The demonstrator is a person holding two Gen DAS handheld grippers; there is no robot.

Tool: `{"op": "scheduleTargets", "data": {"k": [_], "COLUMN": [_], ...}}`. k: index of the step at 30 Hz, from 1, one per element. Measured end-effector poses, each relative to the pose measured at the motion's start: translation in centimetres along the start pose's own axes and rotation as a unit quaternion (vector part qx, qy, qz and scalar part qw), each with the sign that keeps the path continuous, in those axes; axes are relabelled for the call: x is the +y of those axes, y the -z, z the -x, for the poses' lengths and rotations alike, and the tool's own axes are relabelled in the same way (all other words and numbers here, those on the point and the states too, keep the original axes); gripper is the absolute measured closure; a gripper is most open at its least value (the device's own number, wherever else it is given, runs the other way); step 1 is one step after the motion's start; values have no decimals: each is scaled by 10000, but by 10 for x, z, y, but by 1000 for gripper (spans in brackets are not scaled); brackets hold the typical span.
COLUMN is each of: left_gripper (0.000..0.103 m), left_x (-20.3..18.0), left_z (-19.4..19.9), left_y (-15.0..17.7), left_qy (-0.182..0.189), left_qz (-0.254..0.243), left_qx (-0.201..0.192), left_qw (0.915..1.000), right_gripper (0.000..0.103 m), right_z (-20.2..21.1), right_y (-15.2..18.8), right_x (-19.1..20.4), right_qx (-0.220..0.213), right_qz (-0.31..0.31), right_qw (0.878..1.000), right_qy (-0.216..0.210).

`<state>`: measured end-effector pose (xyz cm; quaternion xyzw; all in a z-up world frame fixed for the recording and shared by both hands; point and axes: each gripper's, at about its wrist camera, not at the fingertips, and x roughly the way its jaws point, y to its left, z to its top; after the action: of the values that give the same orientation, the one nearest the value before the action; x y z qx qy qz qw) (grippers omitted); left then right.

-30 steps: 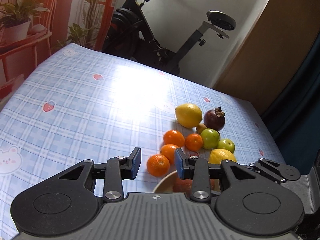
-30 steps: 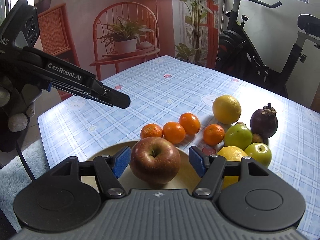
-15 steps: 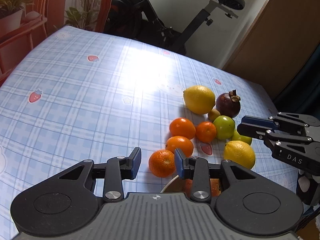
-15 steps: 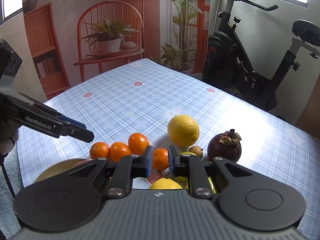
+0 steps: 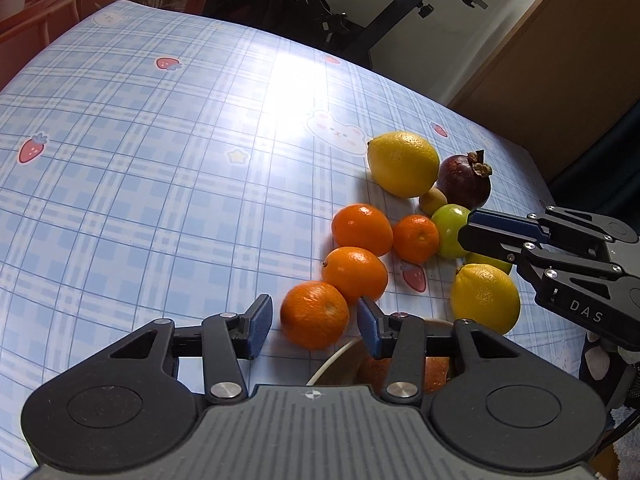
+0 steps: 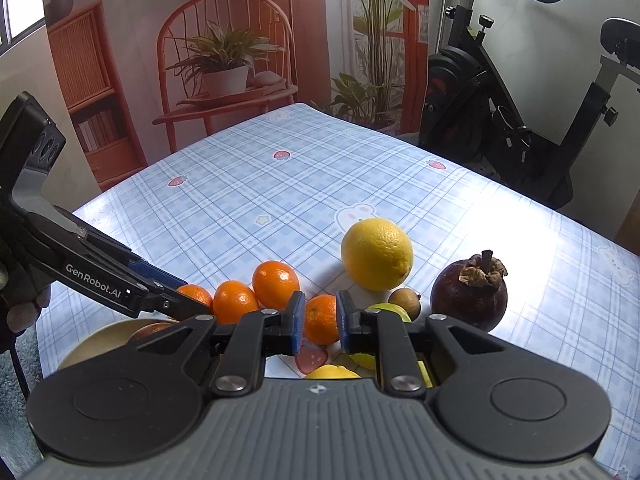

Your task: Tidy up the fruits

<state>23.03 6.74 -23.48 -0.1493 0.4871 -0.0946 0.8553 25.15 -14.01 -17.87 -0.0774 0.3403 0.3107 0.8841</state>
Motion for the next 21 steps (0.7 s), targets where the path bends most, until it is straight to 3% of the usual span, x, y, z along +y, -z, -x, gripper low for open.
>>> {"op": "scheduleTargets", "data": {"k": [1,11,21], "left_gripper": [64,64,64], "left_x": [-1,24,28], "left_z": [-3,12,40], "left_y": [-1,3,4], "left_qy": [0,-219,-262], "left_qz": [22,232,143], "left_qx": [10,-244,-636], "left_qw": [10000,9992,9975], "right_gripper": [83,83,63], "right_z": [-1,-20,-53], "right_y": [-1,-10,-17], "right_x": [0,11,26], "right_qx": [27,365,976], "right_qz": [27,490,1379], "right_qw": [10000,9981,9854], "right_qy": [6,79,232]}}
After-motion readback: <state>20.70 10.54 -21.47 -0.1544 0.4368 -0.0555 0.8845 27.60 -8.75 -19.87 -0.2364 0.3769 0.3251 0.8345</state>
